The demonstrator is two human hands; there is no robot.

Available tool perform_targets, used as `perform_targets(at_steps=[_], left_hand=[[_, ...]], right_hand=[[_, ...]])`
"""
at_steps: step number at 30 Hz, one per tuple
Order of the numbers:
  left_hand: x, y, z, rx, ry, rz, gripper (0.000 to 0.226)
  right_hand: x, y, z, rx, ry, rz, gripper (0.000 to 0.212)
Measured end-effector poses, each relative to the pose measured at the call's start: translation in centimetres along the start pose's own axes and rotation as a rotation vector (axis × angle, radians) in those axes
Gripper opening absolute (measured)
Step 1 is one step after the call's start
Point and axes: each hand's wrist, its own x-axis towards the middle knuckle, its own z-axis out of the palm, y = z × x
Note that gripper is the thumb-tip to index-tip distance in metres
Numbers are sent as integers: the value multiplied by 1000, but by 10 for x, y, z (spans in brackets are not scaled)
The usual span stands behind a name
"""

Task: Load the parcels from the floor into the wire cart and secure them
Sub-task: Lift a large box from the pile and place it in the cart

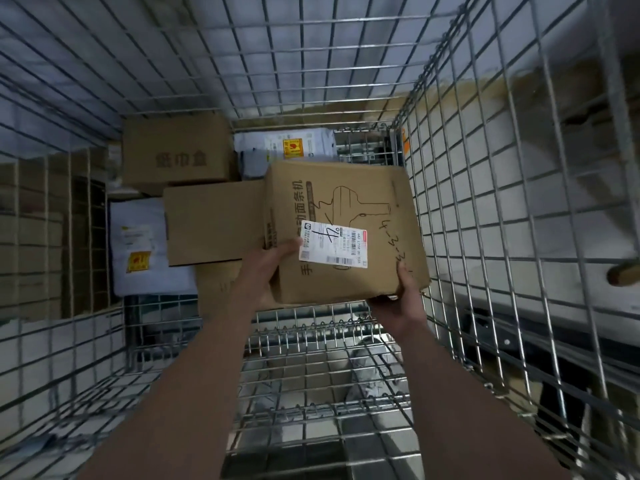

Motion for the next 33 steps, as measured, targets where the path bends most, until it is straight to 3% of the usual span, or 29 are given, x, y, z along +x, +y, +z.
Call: perform_targets(at_steps=[4,7,10,13,19,23,27,33], left_hand=[[-29,39,-32,30,-44,18,30],[-44,55,-63,62,-44,-9,39],[-62,60,-84,68,-34,-30,65],[-72,55,-96,78,-14,-15,68],[-87,43,-133,74,-4,13,32],[-83,37,-169,90,43,-26,57],[-72,36,-185,59,19,-21,59],[-38,38,-196,-49,43,-58,58]], right_hand=[[-18,-29,13,-231,-20,4,51],[-32,-49,41,-532,-111,73,68],[-52,-55,82,-897,-238,79,63],[-64,-49,111,-1115,-186,12,68],[-68,-9,119,-1192,-28,-122,81],[-72,27,129,-1163,-10,-186,68],[-74,49,133,-1122,22,-208,67],[-63,36,122,-1121,98,-245,96]])
